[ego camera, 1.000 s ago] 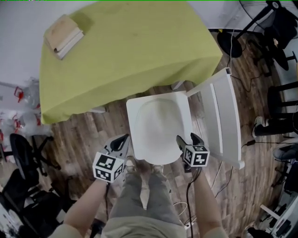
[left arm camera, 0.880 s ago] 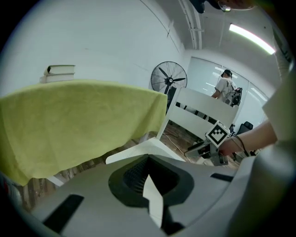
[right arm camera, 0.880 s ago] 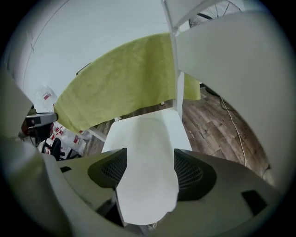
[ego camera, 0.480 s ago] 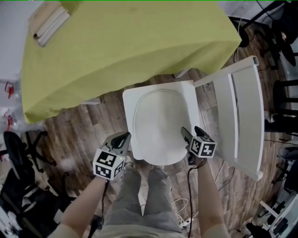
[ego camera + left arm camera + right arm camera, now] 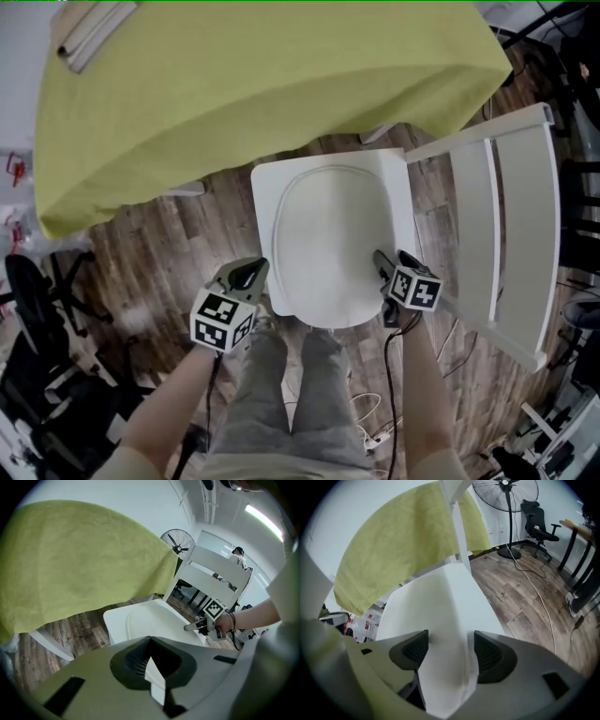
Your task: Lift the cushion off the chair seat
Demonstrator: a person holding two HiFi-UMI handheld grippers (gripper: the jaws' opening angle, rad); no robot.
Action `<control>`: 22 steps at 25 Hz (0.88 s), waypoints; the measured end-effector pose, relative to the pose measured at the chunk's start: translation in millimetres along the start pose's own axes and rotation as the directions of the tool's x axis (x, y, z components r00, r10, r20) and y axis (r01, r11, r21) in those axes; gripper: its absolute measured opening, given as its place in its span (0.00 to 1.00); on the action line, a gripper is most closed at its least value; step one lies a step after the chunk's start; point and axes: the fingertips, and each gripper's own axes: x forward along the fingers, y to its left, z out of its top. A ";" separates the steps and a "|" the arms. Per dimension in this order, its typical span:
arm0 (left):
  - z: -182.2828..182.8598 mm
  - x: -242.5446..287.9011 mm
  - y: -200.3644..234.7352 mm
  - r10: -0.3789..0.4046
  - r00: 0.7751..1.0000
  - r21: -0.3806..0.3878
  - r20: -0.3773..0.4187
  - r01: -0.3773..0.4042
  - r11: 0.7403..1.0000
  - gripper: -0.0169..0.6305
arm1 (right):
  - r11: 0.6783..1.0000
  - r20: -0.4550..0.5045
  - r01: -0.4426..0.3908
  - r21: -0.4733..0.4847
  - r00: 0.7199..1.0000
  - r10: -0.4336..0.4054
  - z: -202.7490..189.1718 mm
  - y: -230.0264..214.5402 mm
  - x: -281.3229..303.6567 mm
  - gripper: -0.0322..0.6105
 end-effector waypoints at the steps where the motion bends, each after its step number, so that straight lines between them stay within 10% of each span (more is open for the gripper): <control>1: -1.2 0.0 -0.2 -0.001 1.000 -0.006 -0.002 0.001 1.000 0.05 | 1.000 -0.004 -0.005 -0.005 1.000 0.005 0.0 0.8 -0.2 0.54; 11: -4.6 -9.0 -10.9 -0.013 1.000 -0.050 0.009 0.013 0.999 0.05 | 0.990 0.007 -0.100 0.104 0.995 0.100 3.4 16.6 -14.8 0.18; 22: 23.7 -64.2 -15.6 0.013 0.998 -0.033 0.060 -0.011 0.999 0.05 | 0.974 0.107 -0.223 0.039 0.970 0.218 28.9 77.4 -92.0 0.13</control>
